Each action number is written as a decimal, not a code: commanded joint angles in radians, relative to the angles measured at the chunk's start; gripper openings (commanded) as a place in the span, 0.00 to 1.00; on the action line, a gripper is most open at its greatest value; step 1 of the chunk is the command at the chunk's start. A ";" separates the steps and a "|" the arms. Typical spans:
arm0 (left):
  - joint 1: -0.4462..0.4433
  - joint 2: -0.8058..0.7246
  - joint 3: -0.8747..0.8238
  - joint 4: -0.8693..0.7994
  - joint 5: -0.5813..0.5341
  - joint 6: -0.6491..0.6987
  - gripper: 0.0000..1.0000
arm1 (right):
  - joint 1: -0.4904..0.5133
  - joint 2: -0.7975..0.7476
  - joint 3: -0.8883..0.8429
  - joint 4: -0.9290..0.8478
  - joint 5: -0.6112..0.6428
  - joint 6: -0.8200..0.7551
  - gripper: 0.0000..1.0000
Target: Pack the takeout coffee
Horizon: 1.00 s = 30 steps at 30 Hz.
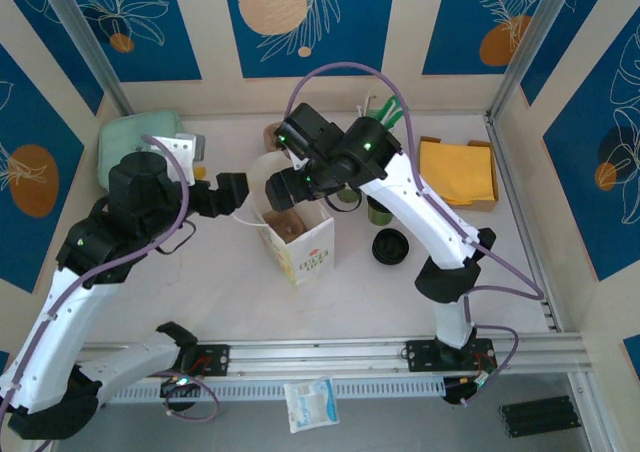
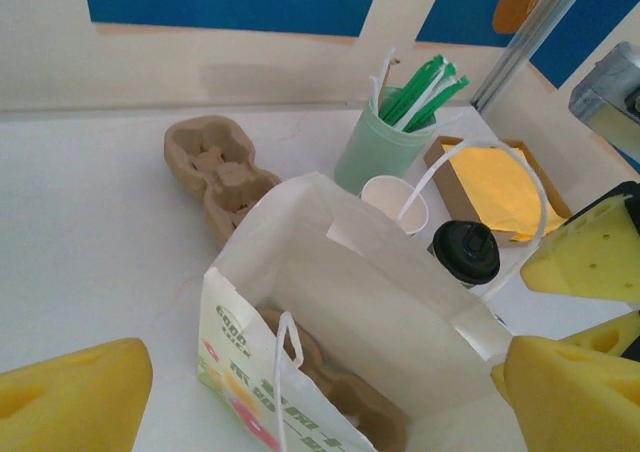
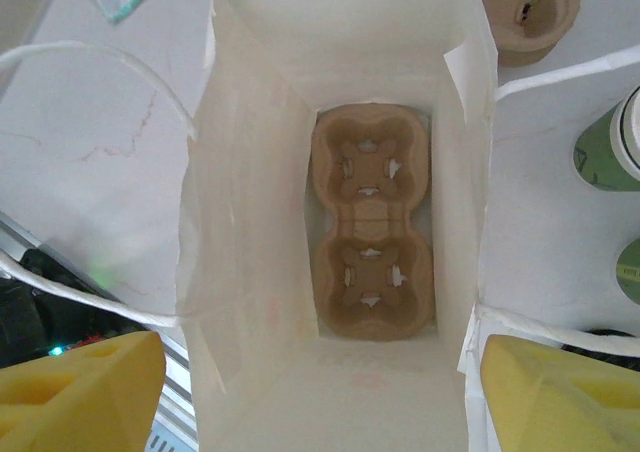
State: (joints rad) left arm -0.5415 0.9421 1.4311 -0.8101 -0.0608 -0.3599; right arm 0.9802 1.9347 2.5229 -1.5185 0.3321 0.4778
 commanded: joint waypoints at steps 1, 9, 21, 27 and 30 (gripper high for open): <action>-0.004 0.011 0.054 -0.026 -0.004 0.020 0.99 | -0.008 -0.046 0.025 0.009 -0.025 -0.008 0.83; -0.003 0.037 0.119 -0.034 0.031 0.016 0.99 | -0.058 -0.112 0.007 0.004 -0.018 -0.011 0.83; -0.021 0.094 0.166 -0.005 0.094 -0.017 0.99 | -0.299 -0.330 -0.325 0.076 -0.044 0.000 0.83; -0.092 0.145 0.183 0.017 0.084 -0.017 0.99 | -0.452 -0.394 -0.601 0.174 -0.031 0.000 0.83; -0.144 0.189 0.218 0.005 0.056 0.004 0.99 | -0.491 -0.353 -0.659 0.169 -0.008 -0.016 0.82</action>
State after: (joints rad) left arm -0.6456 1.1049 1.5970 -0.8242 0.0055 -0.3679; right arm 0.5076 1.5562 1.9003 -1.3781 0.3149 0.4778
